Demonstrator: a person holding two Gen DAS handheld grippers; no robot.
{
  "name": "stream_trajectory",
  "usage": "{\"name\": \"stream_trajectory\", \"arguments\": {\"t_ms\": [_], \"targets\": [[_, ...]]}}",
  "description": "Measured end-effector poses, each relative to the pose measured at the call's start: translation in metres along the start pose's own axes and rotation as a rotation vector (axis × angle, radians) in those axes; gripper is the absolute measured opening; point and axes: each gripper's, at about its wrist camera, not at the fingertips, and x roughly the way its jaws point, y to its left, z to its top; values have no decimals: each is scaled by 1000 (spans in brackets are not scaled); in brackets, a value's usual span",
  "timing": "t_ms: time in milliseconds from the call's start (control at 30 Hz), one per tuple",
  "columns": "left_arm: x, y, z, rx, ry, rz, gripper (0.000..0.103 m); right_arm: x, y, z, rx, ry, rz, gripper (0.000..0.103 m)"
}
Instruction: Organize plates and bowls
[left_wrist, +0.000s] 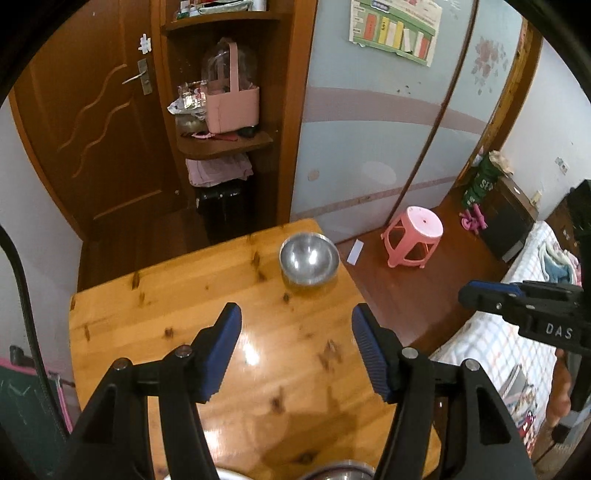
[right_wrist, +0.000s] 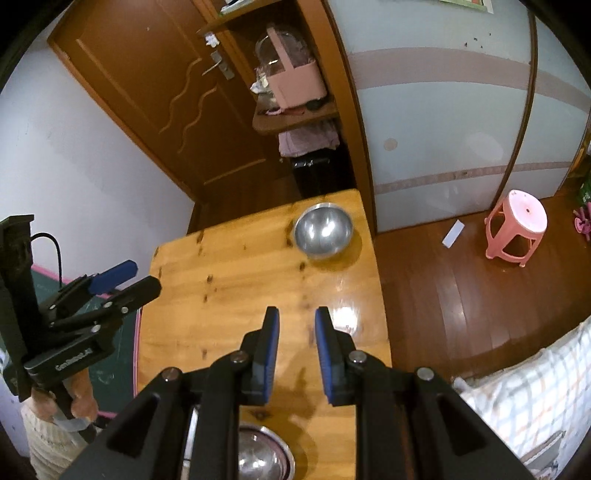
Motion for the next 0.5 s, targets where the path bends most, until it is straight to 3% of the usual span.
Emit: {"name": "stream_trajectory", "arguments": {"t_ms": [167, 500], "targets": [[49, 8, 28, -35, 10, -22, 61, 32, -14, 34, 31, 9, -1, 32], [185, 46, 35, -148, 138, -62, 61, 129, -48, 66, 118, 87, -2, 32]]}}
